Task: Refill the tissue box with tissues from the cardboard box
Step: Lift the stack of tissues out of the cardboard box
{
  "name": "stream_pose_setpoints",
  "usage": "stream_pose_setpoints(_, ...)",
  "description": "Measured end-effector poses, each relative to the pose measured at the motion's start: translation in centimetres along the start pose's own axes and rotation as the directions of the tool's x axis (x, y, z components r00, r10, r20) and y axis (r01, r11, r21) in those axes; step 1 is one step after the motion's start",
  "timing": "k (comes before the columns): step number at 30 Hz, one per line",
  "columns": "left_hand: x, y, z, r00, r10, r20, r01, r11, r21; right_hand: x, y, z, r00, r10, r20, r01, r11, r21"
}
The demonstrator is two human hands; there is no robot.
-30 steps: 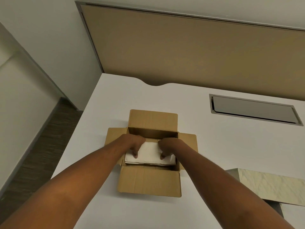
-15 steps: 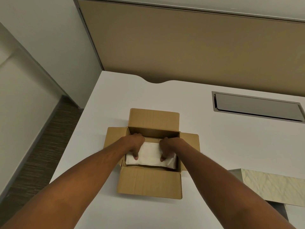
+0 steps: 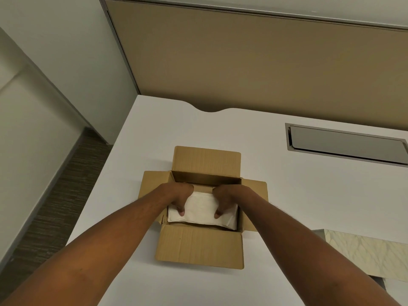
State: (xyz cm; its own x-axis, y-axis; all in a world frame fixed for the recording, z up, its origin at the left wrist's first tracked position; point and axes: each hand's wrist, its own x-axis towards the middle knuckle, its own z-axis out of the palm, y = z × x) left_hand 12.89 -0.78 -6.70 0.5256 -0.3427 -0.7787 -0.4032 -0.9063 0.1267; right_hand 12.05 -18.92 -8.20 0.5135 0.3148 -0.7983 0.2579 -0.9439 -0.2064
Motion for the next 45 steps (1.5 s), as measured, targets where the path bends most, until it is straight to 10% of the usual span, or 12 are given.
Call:
stream_pose_setpoints(21, 0.5, -1.0, -0.8, 0.995, 0.101, 0.023, -0.095, 0.982, -0.165, -2.0, 1.8, -3.7, 0.952, -0.281, 0.124, 0.137, 0.751, 0.646)
stream_pose_setpoints(45, -3.8, -2.2, -3.7, 0.98, 0.197, 0.018, -0.175, 0.906, -0.387, -6.9, 1.5, -6.3, 0.939, -0.266, 0.217, 0.057, 0.744, 0.666)
